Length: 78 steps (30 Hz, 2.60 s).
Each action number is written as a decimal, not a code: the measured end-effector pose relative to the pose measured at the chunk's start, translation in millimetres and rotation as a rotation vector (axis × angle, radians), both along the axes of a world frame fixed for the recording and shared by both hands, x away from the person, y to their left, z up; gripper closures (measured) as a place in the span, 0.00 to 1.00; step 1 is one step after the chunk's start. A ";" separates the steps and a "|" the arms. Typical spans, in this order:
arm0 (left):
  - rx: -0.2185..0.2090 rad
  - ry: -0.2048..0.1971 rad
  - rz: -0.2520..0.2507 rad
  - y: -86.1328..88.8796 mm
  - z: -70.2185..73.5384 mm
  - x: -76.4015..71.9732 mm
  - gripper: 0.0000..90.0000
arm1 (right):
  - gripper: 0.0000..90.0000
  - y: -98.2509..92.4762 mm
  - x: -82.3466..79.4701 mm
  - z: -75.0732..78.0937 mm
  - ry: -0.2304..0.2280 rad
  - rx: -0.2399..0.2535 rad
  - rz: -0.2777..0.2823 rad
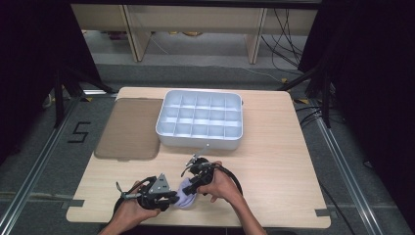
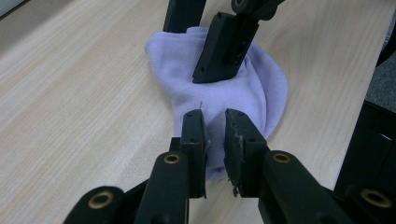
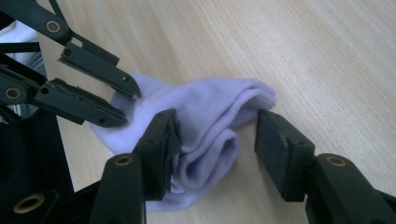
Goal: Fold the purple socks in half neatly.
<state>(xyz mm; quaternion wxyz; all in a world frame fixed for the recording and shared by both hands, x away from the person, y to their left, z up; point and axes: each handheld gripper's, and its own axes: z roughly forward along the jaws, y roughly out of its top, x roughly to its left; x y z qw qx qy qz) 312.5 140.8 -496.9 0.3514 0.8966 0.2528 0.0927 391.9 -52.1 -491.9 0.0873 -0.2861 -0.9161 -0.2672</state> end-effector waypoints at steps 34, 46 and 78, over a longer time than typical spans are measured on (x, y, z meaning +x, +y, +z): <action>-0.123 0.077 0.127 54.9 -1.3 -10.6 0.38 | 0.83 8.1 -18.9 33.8 -0.123 -0.008 0.074; -0.084 0.091 0.120 58.4 -2.8 -9.4 0.34 | 0.83 -9.0 -9.8 78.0 -0.203 -0.069 0.059; -0.069 0.093 0.140 56.6 -3.2 -7.0 0.27 | 0.83 -102.1 60.9 157.4 -0.257 -0.174 -0.224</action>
